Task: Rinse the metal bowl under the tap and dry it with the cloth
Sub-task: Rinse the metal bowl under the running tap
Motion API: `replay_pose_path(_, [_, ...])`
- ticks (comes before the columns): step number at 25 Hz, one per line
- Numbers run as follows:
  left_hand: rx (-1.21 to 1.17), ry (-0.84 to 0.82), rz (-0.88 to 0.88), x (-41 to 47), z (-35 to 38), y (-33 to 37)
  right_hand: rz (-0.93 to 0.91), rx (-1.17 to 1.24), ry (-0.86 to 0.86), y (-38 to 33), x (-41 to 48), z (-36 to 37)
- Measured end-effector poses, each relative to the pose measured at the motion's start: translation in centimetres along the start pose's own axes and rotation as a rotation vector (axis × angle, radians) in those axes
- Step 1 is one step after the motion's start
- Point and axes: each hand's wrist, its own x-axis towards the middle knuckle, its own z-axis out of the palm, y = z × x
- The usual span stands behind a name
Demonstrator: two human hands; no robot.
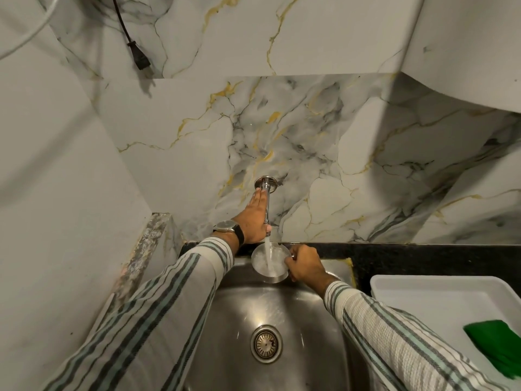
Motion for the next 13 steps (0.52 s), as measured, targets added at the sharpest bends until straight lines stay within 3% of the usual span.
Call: replay_pose_path(13, [-0.019,0.022,-0.005,-0.3,0.1,0.3,-0.062,0.029,-0.071,0.4,-0.2,1.0])
